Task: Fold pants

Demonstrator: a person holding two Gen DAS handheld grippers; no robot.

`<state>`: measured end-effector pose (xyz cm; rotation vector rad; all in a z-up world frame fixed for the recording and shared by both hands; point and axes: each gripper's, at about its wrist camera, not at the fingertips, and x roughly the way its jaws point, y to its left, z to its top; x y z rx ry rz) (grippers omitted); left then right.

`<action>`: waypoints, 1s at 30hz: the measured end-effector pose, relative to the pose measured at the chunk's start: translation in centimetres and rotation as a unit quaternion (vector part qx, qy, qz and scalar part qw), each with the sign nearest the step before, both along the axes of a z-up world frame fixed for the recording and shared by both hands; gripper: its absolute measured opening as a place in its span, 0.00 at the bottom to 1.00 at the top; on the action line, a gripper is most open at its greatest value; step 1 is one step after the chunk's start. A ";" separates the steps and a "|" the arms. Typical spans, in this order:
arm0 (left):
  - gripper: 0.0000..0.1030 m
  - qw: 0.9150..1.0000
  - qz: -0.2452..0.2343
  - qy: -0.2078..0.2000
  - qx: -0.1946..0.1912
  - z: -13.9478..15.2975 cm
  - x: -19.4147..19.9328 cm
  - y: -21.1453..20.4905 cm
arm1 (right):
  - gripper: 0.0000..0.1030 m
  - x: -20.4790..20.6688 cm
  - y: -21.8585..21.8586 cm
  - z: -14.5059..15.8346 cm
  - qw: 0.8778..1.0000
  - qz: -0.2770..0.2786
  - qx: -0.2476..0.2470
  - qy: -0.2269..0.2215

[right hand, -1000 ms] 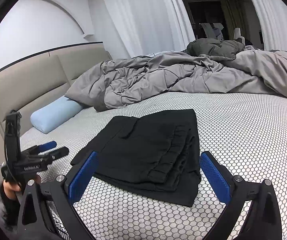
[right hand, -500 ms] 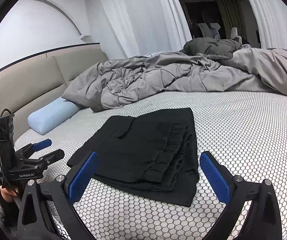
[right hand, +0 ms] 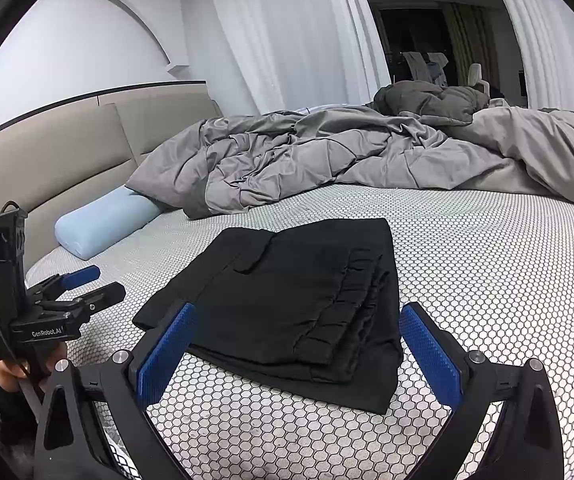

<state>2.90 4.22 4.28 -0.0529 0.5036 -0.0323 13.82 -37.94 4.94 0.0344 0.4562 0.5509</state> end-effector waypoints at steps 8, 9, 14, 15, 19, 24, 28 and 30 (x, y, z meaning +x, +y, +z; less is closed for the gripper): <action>1.00 1.000 0.002 -0.001 -0.002 0.0 0.2 0.5 | 1.00 0.2 0.3 -0.2 1.000 -0.001 -0.006 0.001; 1.00 1.000 0.003 -0.001 -0.002 0.0 0.2 0.5 | 1.00 0.2 0.2 -0.2 1.000 0.000 -0.007 0.001; 1.00 1.000 0.005 -0.001 -0.003 0.0 0.2 0.6 | 1.00 0.3 0.4 -0.4 1.000 0.000 -0.010 0.001; 1.00 1.000 0.005 0.000 -0.003 0.0 0.3 0.6 | 1.00 0.4 0.4 -0.4 1.000 0.000 -0.012 0.001; 1.00 1.000 0.004 -0.001 -0.003 0.0 0.3 0.7 | 1.00 0.4 0.4 -0.6 1.000 0.001 -0.014 0.002; 1.00 1.000 0.005 -0.001 -0.003 0.0 0.3 0.9 | 1.00 0.5 0.3 -0.6 1.000 0.002 -0.014 0.002; 1.00 1.000 0.006 -0.001 -0.004 -0.1 0.3 0.7 | 1.00 0.5 0.3 -0.7 1.000 0.004 -0.016 0.002; 1.00 1.000 0.006 -0.001 -0.004 -0.1 0.3 0.8 | 1.00 0.5 0.2 -0.7 1.000 0.005 -0.017 0.002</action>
